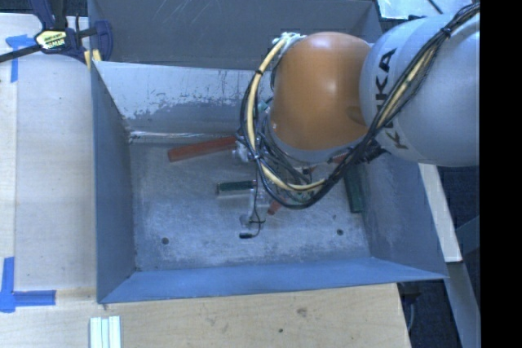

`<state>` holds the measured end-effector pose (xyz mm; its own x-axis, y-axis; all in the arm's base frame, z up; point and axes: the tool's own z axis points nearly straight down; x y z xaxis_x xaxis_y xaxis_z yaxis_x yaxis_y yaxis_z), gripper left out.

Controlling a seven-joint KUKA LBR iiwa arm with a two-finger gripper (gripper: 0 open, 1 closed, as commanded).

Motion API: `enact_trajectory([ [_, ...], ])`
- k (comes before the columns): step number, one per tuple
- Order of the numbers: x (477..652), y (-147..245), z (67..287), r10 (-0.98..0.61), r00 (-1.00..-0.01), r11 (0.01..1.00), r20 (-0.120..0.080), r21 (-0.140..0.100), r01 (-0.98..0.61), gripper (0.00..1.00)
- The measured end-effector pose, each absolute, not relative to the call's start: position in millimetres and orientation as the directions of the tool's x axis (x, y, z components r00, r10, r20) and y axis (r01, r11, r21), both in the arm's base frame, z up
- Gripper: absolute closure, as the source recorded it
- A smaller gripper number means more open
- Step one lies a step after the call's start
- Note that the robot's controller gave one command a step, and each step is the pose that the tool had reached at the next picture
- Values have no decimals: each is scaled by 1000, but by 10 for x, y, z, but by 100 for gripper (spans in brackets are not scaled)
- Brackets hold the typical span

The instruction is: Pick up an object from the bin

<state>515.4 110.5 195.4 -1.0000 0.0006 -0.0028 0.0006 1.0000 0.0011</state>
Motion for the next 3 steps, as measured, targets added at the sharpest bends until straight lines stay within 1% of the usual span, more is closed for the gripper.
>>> enact_trajectory([
  [1, 5688, 877, 735, -109, -994, 994, -6, 2, -109, 100],
  [2, 5688, 877, 735, -109, -994, 994, -6, 2, -109, 100],
  [3, 5214, 513, 1843, -111, -994, 994, -3, 0, -111, 100],
])
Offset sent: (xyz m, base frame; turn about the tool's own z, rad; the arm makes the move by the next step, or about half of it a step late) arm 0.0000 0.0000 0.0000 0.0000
